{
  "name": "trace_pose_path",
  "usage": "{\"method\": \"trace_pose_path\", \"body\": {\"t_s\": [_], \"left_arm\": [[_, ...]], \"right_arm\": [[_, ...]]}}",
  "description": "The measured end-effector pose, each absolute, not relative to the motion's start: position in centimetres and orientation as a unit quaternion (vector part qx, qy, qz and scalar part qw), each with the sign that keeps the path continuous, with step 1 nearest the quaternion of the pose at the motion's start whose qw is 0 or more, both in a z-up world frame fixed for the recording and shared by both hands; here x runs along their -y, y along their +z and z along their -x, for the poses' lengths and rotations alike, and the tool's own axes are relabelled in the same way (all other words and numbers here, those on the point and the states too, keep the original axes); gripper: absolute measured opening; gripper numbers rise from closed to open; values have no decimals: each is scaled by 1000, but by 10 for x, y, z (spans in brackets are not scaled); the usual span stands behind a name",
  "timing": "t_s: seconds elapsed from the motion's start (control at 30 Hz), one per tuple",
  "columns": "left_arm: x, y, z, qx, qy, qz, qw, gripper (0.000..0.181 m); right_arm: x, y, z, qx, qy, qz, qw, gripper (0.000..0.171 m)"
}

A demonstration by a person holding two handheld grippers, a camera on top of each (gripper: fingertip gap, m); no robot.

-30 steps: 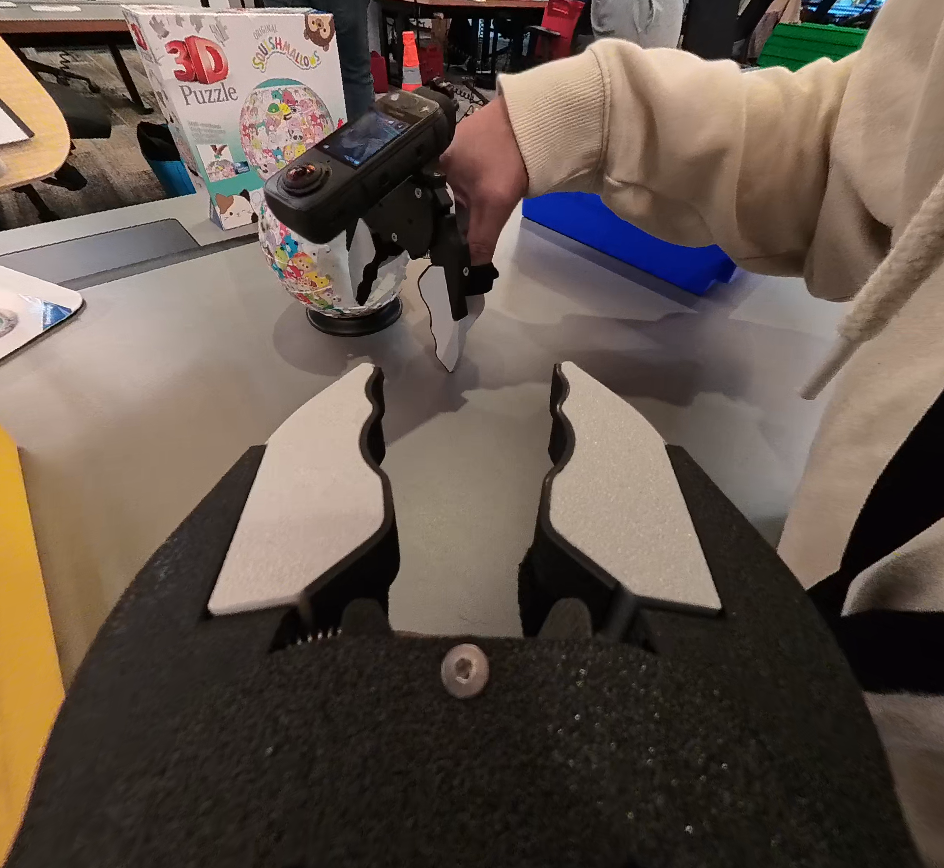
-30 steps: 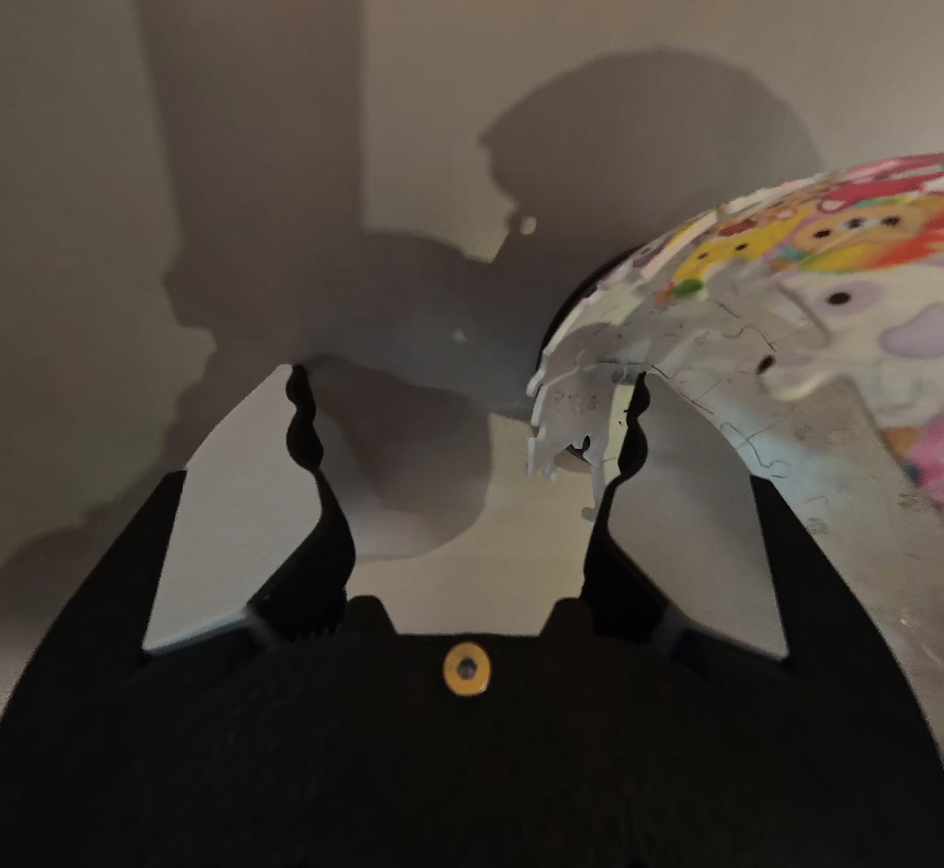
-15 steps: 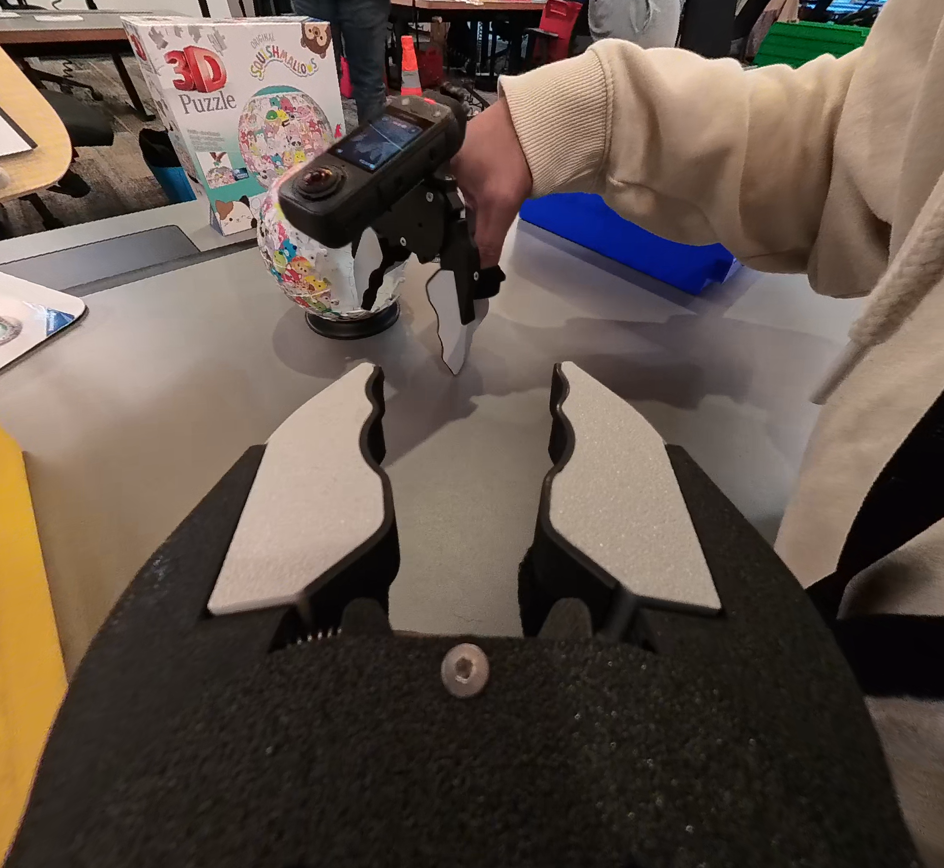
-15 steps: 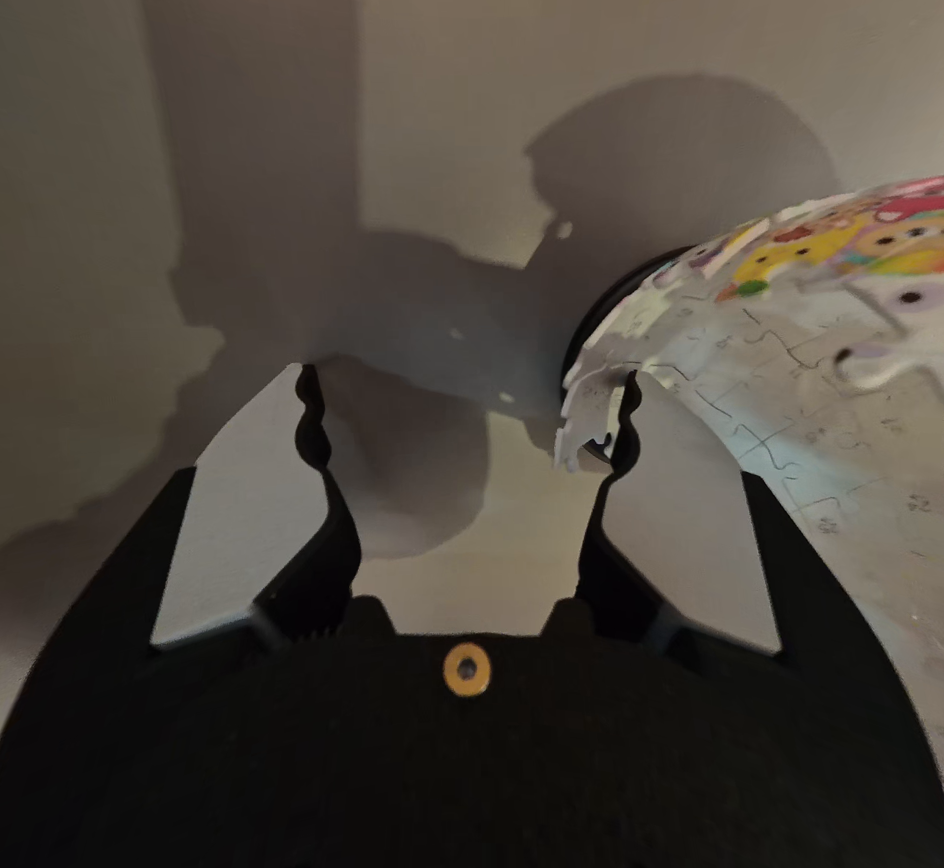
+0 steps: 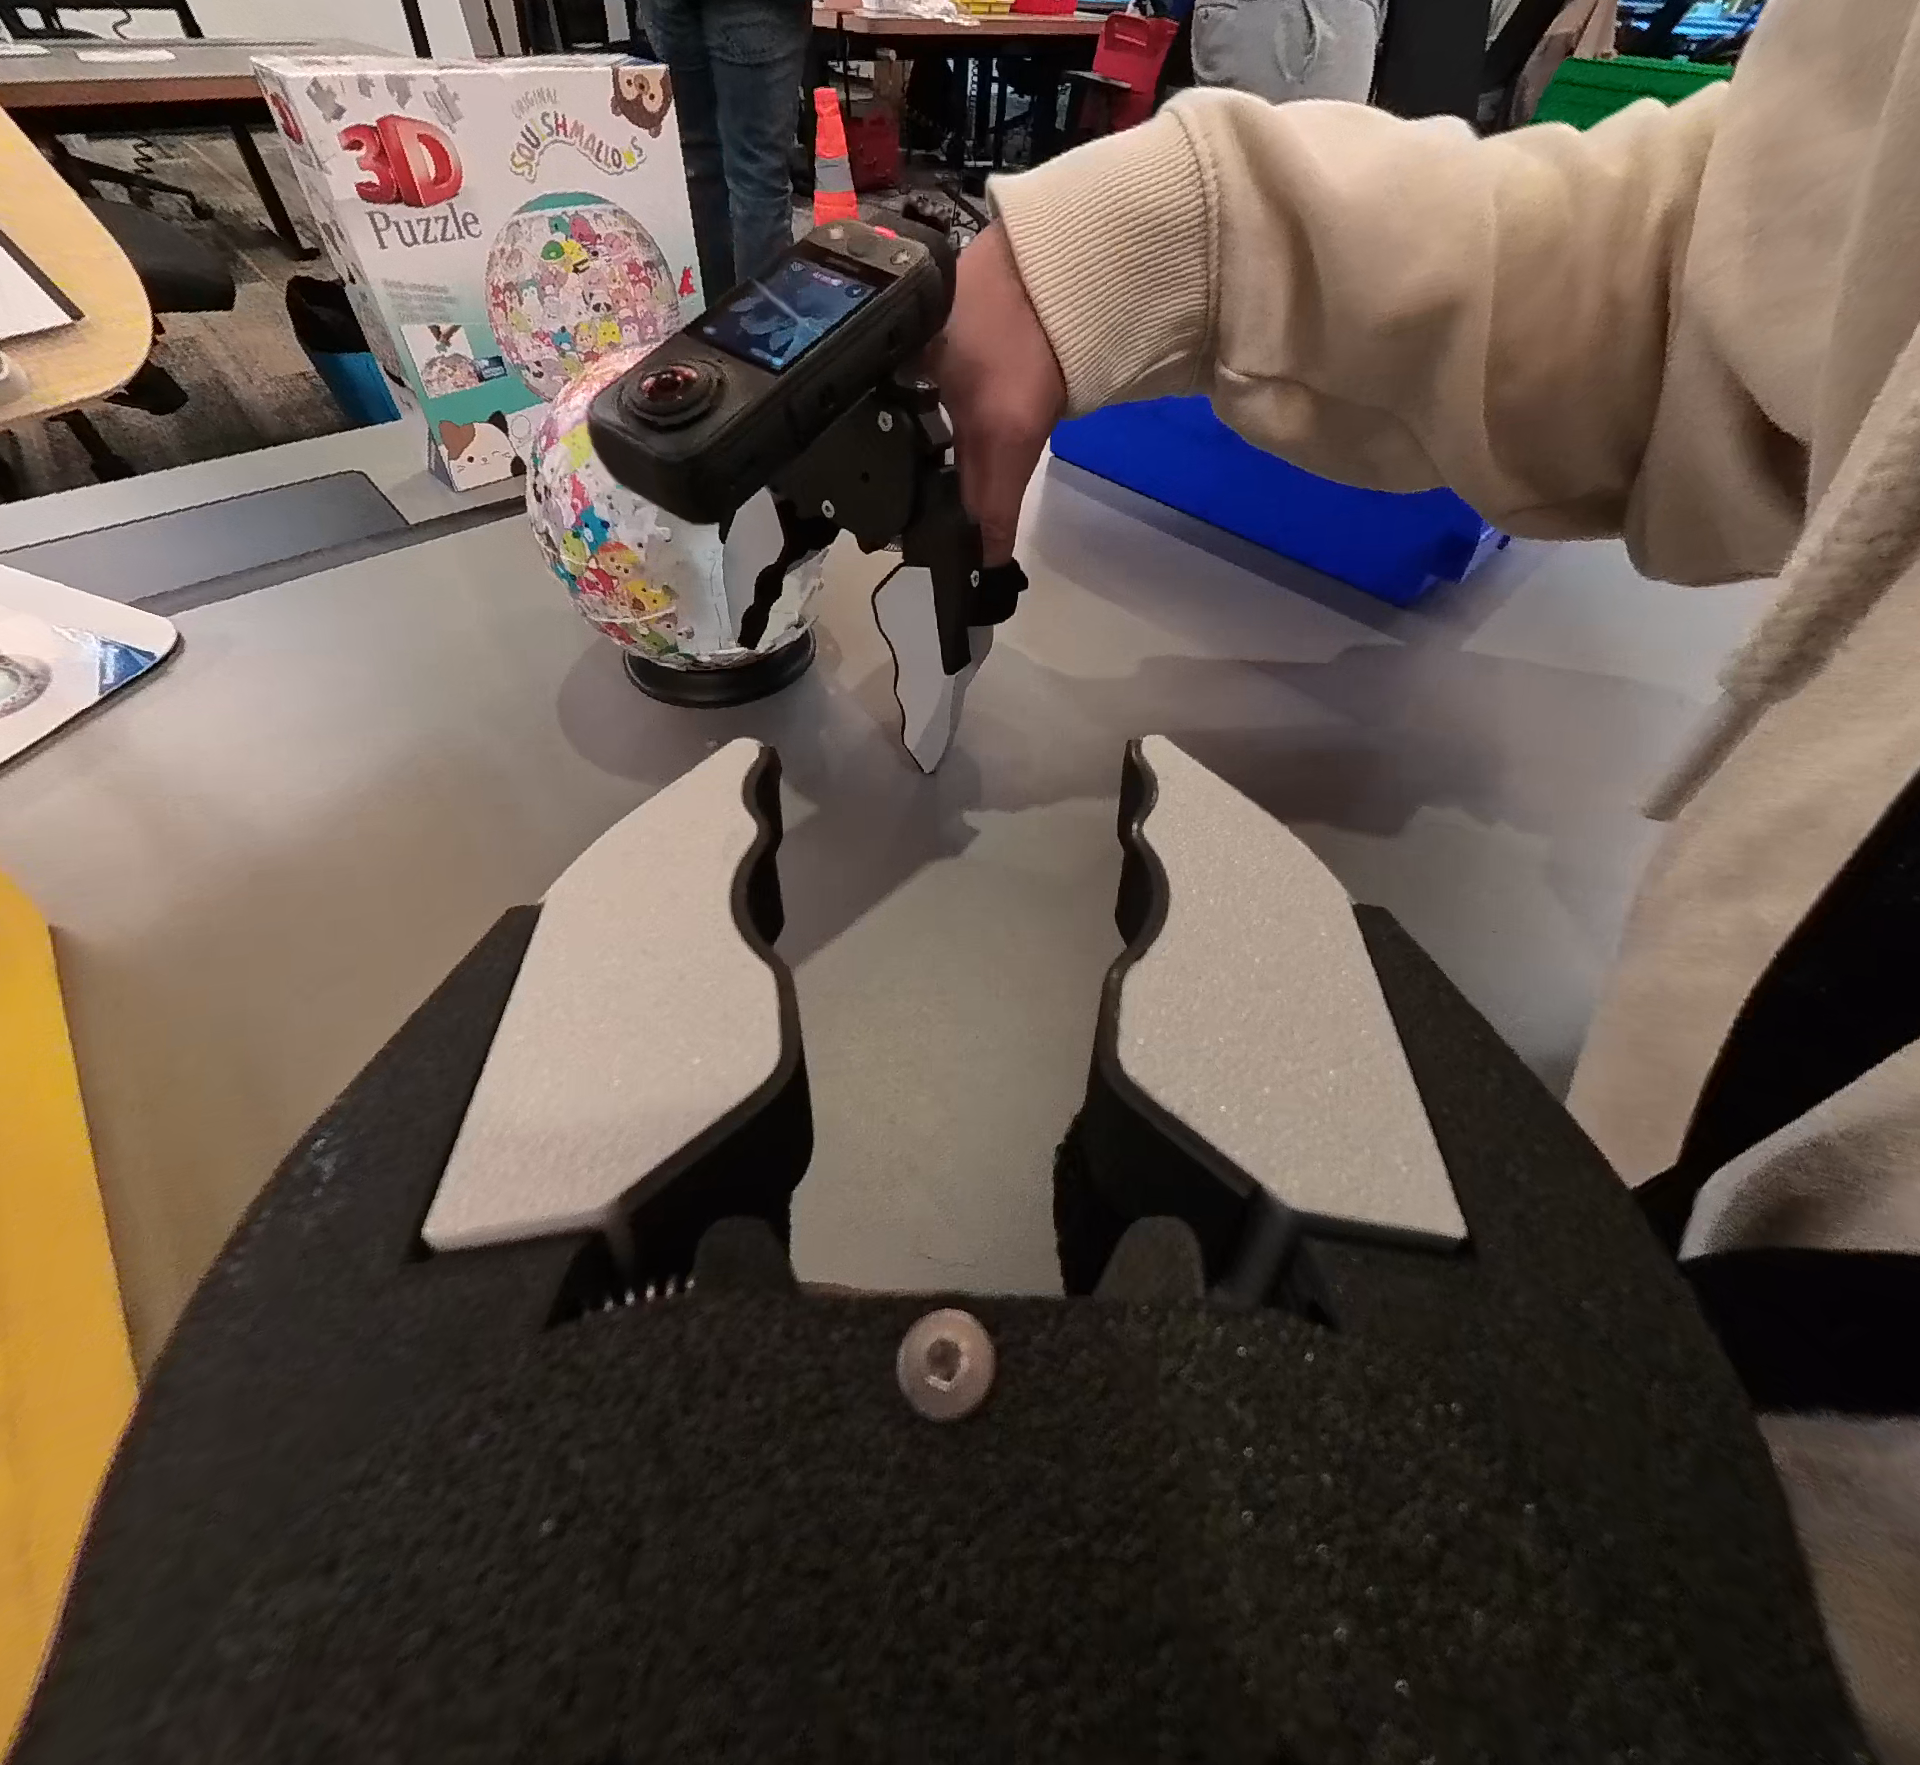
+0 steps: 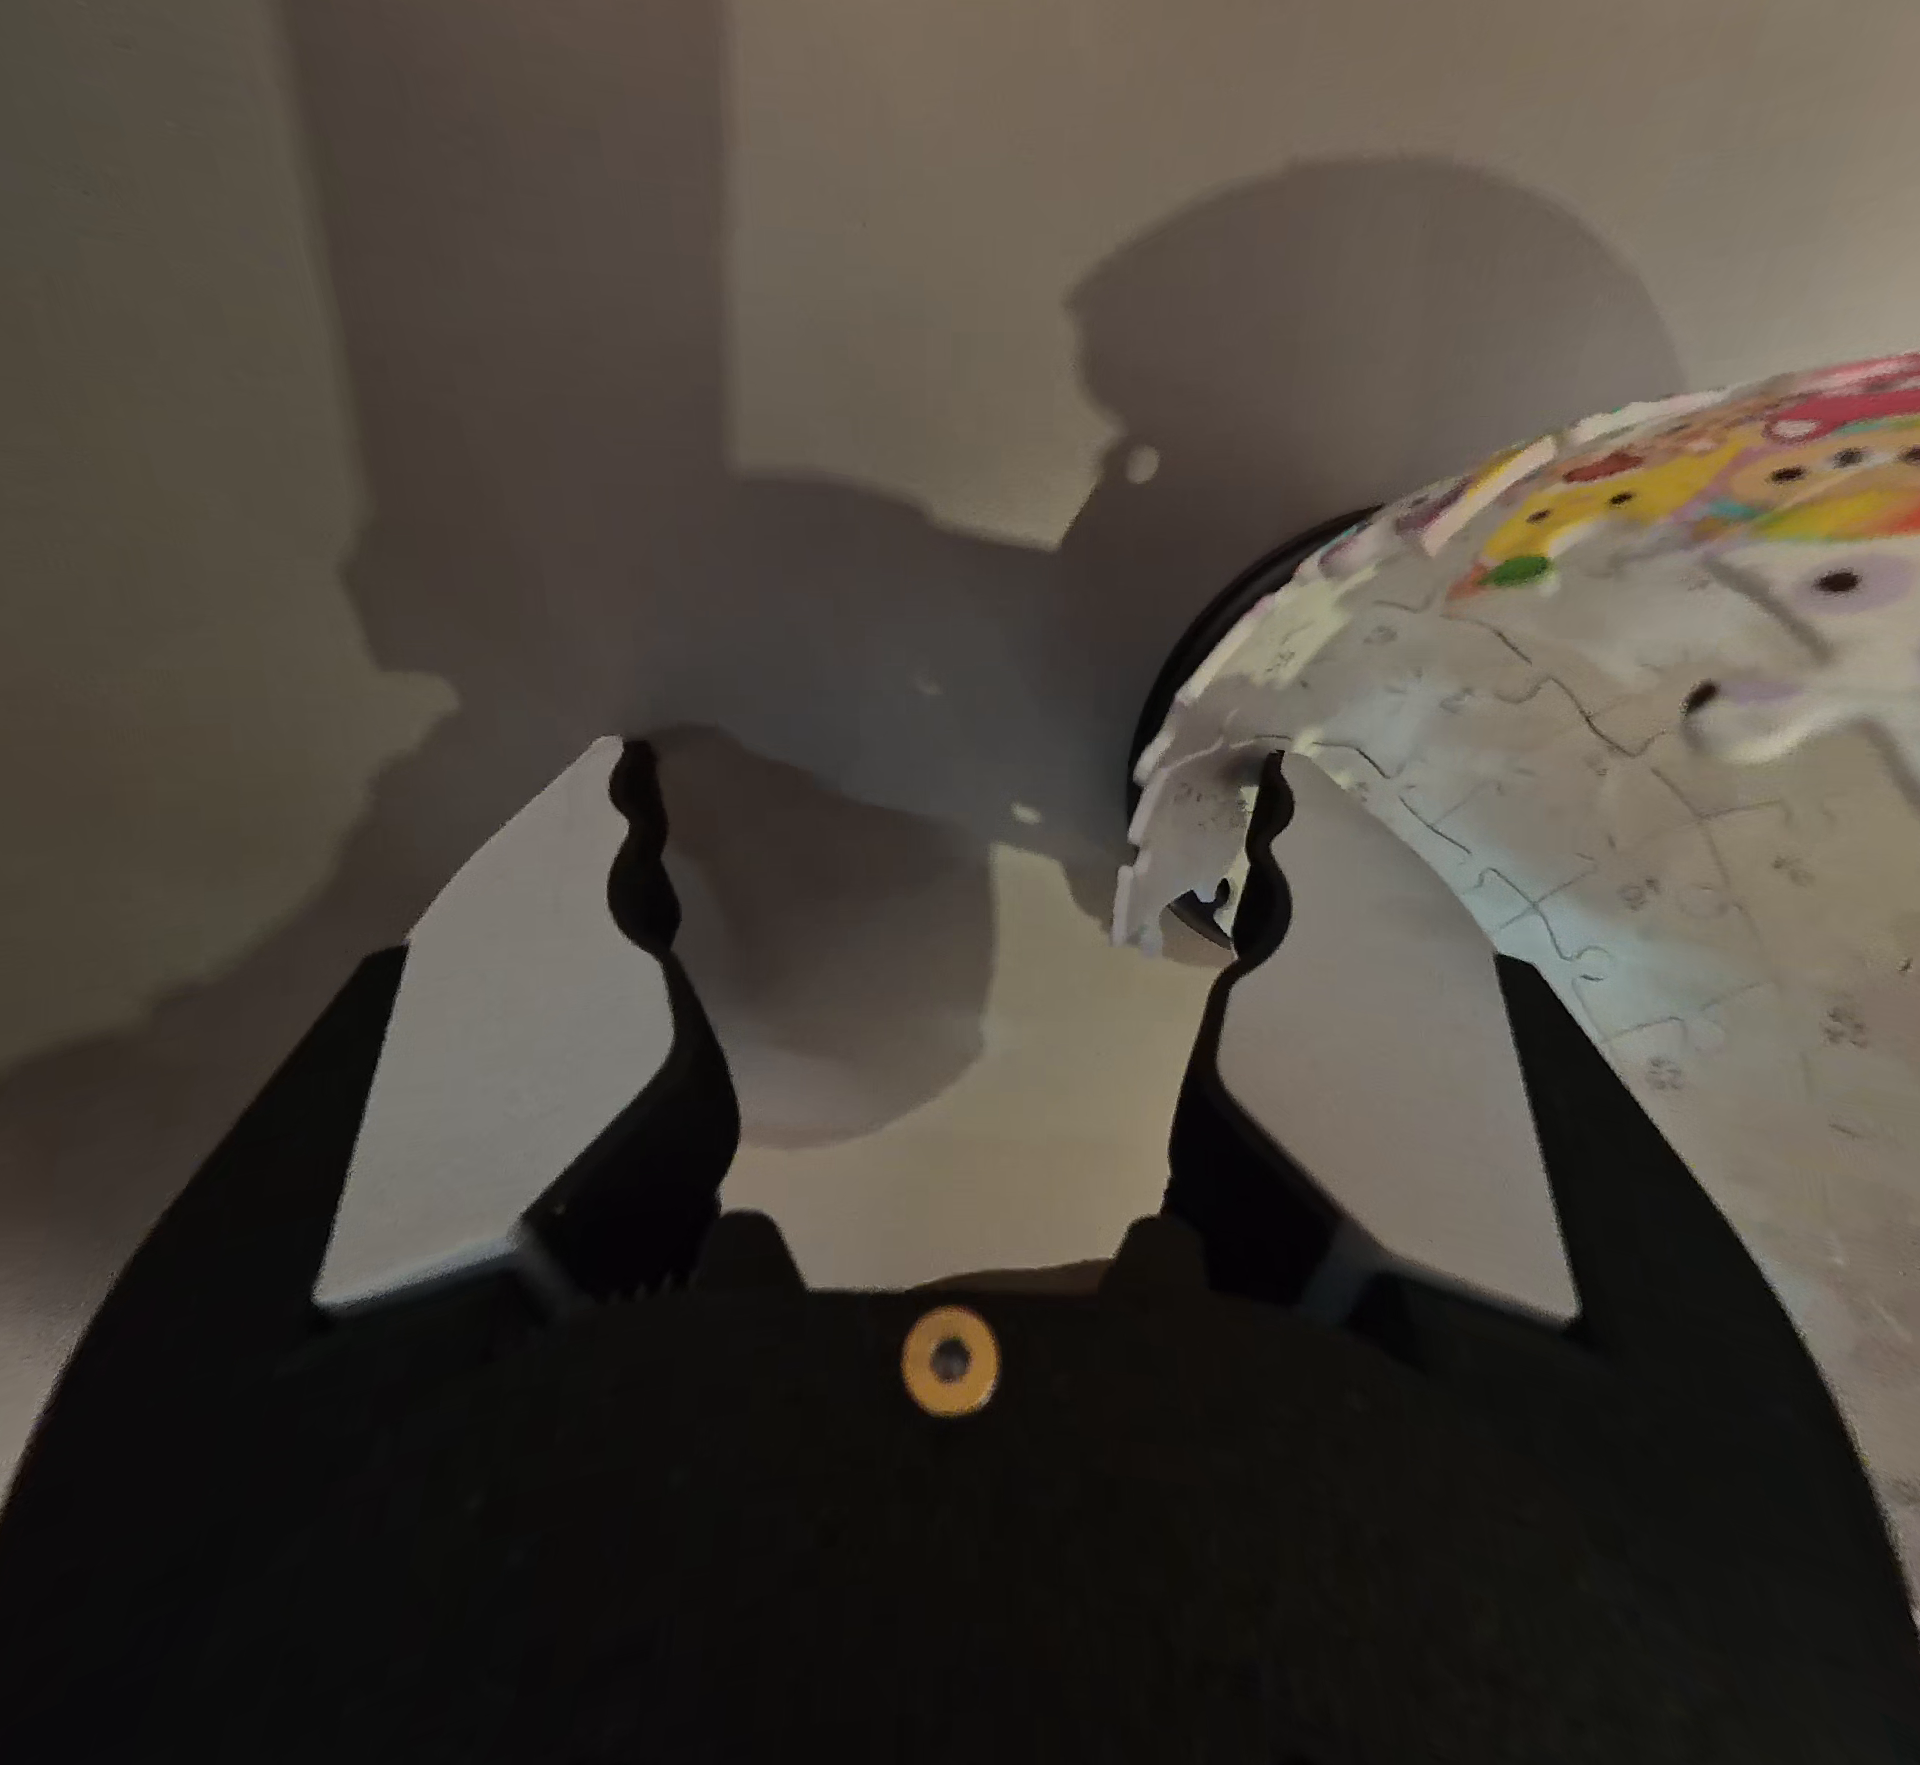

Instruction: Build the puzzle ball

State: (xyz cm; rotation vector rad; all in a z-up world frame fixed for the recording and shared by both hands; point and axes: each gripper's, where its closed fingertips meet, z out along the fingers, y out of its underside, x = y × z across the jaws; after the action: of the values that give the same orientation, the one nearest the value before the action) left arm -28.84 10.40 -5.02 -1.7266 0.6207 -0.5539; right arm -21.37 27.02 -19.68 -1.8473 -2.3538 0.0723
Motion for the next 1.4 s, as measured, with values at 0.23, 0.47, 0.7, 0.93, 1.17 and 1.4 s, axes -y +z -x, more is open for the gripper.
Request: {"method": "trace_pose_path", "body": {"t_s": [0.23, 0.47, 0.7, 0.93, 1.17, 1.4], "left_arm": [[-103, -50, 288, -267, -234, 738, 575, 62], [-101, -49, 286, -268, -234, 737, 575, 62], [-102, -50, 288, -265, -236, 738, 574, 62], [-101, -52, 291, -262, -235, 740, 573, 62], [-100, -54, 292, -262, -234, 742, 571, 62], [-100, -54, 291, -262, -234, 742, 570, 62]], "right_arm": [[-278, -193, 215, 783, 13, 618, 77, 108], [-284, -196, 216, 780, -5, 622, 73, 118], [-278, -201, 214, 764, 14, 643, 47, 124], [-279, -202, 212, 764, 15, 644, 40, 126], [-278, -200, 212, 770, 12, 637, 44, 121], [-277, -201, 213, 771, 16, 636, 42, 120]]}}
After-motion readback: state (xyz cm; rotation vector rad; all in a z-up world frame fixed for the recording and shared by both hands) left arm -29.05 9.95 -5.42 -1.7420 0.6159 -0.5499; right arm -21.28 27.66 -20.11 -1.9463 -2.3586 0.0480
